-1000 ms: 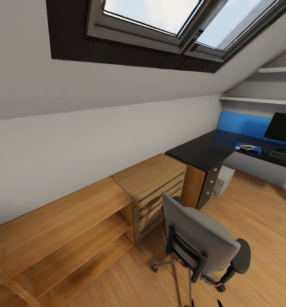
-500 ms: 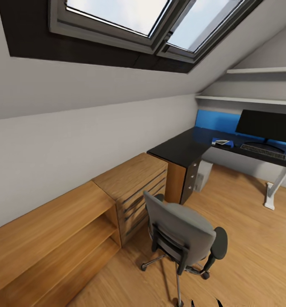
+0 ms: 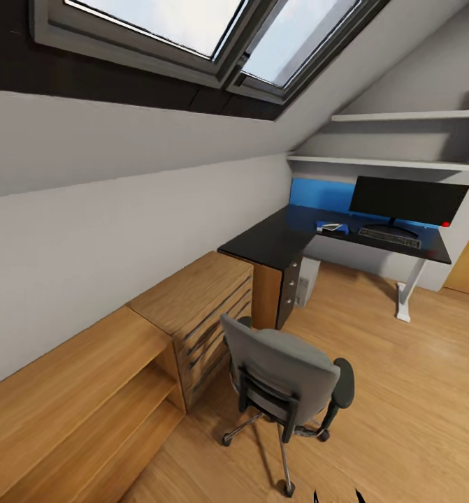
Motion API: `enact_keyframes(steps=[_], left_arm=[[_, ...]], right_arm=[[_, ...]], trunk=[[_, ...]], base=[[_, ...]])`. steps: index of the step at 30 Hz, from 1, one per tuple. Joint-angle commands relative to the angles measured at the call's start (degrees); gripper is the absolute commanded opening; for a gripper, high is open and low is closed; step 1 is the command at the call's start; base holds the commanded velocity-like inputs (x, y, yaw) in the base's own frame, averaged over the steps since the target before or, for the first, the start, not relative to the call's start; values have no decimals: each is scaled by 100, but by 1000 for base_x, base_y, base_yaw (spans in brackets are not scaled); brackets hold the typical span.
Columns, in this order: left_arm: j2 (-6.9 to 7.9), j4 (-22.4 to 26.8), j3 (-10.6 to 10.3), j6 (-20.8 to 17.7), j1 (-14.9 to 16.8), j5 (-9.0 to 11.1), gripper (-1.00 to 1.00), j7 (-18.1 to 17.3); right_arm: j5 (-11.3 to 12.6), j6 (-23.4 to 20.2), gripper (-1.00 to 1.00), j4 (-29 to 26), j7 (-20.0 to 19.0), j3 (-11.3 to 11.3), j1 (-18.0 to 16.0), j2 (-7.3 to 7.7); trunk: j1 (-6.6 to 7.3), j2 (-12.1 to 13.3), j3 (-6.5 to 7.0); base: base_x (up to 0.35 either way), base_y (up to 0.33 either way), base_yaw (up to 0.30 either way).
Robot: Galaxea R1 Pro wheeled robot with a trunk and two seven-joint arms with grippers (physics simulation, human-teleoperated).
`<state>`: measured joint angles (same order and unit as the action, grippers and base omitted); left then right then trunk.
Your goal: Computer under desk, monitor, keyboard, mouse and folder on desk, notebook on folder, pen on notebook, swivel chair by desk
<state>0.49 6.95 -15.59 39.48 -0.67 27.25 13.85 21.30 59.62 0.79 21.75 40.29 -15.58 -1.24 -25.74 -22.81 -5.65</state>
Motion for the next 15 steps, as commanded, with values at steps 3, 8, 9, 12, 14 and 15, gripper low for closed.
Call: enact_keyframes(steps=[3, 8, 9, 12, 14, 15], left_arm=[[3, 17, -50, -1, -4, 26, 100, 38], [3, 17, -50, -1, -4, 26, 100, 38], [3, 17, -50, -1, -4, 26, 100, 38], [3, 17, -50, -1, -4, 26, 100, 39], [3, 17, -50, -1, -4, 26, 100, 39], [3, 17, -50, -1, -4, 26, 100, 39]], right_arm=[[21, 14, 100, 8, 31, 49, -6, -4], [19, 14, 100, 8, 31, 49, -6, -4], [18, 14, 100, 8, 31, 49, -6, -3], [19, 14, 100, 8, 31, 49, -6, -4], [18, 14, 100, 8, 31, 49, -6, -4], [16, 14, 100, 8, 31, 49, -6, -3]], trunk=[[-4, -11, -11], [-4, -11, -11], [-4, -11, -11], [-4, -11, -11], [-4, -11, -11], [-4, -11, -11]], base=[[70, 288, -297], [72, 259, -297], [68, 170, -297], [35, 80, -297], [11, 26, -297], [4, 9, -297]])
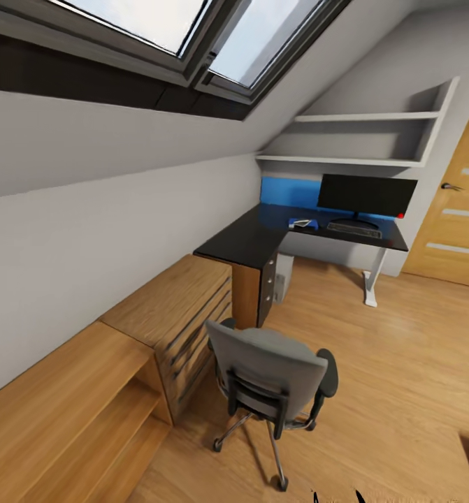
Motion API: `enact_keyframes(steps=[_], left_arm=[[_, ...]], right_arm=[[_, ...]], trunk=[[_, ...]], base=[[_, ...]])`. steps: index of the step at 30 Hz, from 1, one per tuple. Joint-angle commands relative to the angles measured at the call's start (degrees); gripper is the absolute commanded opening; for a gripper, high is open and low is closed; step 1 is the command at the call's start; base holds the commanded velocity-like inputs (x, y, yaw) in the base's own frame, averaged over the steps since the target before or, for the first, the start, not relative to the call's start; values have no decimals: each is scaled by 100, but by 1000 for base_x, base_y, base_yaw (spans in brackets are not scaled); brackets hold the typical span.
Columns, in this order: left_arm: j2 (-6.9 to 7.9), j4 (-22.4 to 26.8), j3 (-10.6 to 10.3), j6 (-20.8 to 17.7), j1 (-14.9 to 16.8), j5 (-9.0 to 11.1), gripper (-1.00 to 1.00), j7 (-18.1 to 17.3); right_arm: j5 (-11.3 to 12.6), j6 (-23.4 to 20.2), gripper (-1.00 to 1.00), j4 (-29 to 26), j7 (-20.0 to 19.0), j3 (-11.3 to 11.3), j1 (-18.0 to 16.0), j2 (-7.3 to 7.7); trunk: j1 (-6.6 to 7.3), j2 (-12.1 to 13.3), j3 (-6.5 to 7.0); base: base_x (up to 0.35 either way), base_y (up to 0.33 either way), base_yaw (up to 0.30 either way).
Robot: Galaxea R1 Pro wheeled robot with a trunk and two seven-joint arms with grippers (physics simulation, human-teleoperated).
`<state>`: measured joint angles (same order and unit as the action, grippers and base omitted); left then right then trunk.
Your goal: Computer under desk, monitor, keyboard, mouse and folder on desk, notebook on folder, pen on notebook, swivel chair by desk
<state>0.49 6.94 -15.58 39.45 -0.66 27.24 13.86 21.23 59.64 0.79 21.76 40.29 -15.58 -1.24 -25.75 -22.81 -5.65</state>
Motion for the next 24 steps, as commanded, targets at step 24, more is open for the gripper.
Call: enact_keyframes(steps=[24], left_arm=[[3, 17, -50, 1, -4, 27, 100, 38]], right_arm=[[27, 12, 100, 8, 30, 49, -6, -6]], trunk=[[-3, -11, -11]], base=[[39, 142, -297]])
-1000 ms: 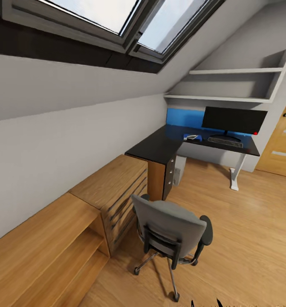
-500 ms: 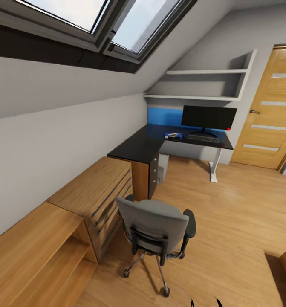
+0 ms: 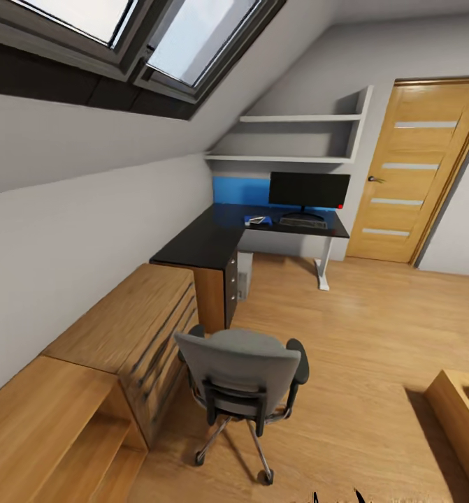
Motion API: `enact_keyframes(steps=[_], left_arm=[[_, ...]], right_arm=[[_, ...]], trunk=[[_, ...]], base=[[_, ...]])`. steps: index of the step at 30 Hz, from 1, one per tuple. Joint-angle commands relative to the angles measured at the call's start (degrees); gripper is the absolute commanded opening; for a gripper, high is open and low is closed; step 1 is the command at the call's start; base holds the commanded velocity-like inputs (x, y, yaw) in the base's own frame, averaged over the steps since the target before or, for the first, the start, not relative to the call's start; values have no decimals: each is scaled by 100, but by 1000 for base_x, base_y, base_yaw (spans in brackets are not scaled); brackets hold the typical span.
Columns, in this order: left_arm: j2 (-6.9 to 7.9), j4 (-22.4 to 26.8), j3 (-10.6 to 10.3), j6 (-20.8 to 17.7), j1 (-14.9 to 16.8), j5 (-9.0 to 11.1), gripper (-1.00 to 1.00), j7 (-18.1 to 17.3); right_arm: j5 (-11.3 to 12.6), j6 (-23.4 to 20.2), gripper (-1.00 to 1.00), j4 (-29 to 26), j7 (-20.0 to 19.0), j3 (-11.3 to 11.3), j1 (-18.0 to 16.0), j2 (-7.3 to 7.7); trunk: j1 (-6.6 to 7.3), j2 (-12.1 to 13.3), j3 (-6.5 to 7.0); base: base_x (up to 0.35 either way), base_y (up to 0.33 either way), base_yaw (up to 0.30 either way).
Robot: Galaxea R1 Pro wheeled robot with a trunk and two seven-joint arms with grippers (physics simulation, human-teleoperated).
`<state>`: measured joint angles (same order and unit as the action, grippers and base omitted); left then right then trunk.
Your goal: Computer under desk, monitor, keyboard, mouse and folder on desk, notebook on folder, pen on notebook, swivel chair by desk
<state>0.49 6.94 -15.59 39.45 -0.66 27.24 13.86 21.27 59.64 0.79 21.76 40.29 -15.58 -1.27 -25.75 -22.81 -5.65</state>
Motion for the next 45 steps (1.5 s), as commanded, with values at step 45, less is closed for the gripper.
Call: enact_keyframes(steps=[45], left_arm=[[-4, 17, -65, 30, -4, 26, 100, 36]], right_arm=[[10, 13, 100, 42, 29, 50, -6, 7]], trunk=[[-4, -11, -11]], base=[[-17, 68, -161]])
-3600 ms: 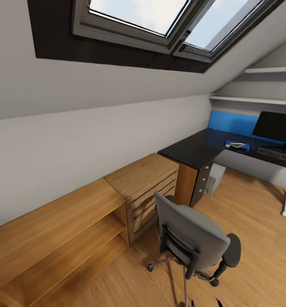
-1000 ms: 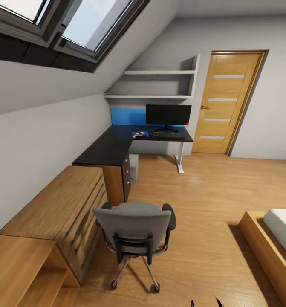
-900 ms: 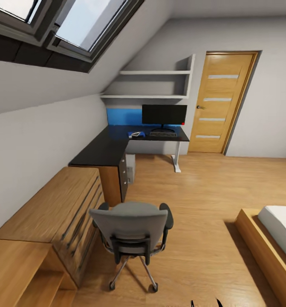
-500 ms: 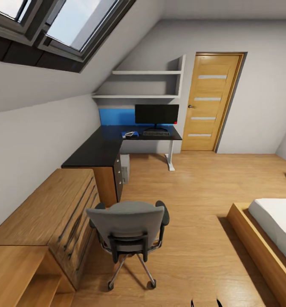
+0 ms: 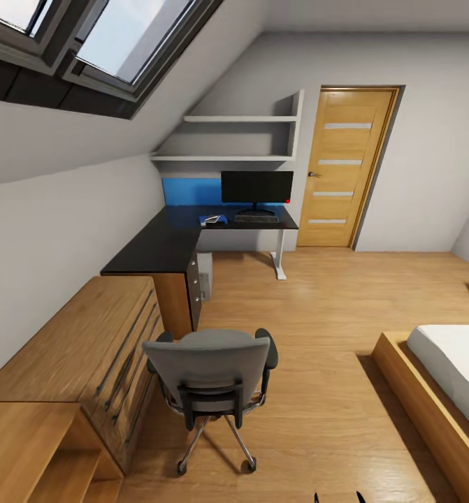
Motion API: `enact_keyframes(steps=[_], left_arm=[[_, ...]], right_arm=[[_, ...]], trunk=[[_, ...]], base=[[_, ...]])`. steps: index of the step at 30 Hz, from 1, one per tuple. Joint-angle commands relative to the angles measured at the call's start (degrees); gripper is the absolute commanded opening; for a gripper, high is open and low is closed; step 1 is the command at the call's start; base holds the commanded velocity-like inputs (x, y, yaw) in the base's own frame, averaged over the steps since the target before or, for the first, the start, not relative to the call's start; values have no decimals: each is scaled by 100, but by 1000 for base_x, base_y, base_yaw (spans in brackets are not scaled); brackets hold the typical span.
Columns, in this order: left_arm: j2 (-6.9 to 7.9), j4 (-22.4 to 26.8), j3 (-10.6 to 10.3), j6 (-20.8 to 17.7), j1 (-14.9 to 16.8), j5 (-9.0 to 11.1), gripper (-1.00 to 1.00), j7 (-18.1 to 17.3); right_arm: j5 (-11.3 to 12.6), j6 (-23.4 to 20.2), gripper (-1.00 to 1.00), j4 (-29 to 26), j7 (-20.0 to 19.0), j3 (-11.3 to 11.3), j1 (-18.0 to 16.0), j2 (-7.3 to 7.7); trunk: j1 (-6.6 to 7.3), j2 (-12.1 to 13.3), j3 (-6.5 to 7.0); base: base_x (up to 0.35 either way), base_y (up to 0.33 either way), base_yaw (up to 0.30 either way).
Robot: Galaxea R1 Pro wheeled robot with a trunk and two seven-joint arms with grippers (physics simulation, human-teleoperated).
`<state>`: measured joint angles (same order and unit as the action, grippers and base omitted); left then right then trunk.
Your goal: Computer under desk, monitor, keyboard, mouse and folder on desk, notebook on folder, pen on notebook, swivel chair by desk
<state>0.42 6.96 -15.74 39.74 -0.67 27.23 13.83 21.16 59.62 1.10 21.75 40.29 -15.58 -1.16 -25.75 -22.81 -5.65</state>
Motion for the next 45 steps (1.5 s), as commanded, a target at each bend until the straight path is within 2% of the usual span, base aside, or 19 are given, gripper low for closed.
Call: enact_keyframes(steps=[1, 9, 14, 26, 37, 40, 41, 42, 45], left_arm=[[3, 21, -47, 25, -3, 27, 100, 41], [9, 25, -32, 42, -3, 40, 100, 57], [10, 25, -34, 43, -3, 37, 100, 45], [2, 40, -48, 49, -3, 29, 100, 49], [-39, 51, -62, -65, -3, 44, 100, 70], [-51, 89, -61, -337, -3, 50, 100, 60], [-51, 195, -61, -555, -3, 57, 100, 60], [-58, 602, -61, -1061, -3, 64, 100, 82], [-86, 1092, -61, -1539, -3, 60, 100, 115]], right_arm=[[20, 14, 100, 12, 30, 50, -6, -2], [20, -95, 100, 13, 26, 49, -6, -1], [20, -257, 100, 13, 23, 54, -6, -8], [16, -309, 100, 5, 22, 58, -6, -16], [10, -316, 100, 1, 22, 61, -6, -8], [6, -396, 100, -7, 22, 53, -6, -8], [5, -467, 100, -17, 22, 48, -6, -8], [1, -562, 100, -36, 22, 44, -6, -4], [-3, -600, 100, -71, 22, 42, -6, 2]], trunk=[[-3, -11, -11], [-3, -11, -11], [-3, -11, -11], [-3, -11, -11], [-245, -452, -208], [-311, -573, -262], [-333, -613, -280], [-355, -653, -298], [-421, -773, -352]], base=[[0, 0, 0], [-6, 13, 0], [-90, 196, 0], [-59, 121, 0], [0, 0, 0], [0, 0, 0], [0, 0, 0], [0, 0, 0], [0, 0, 0]])
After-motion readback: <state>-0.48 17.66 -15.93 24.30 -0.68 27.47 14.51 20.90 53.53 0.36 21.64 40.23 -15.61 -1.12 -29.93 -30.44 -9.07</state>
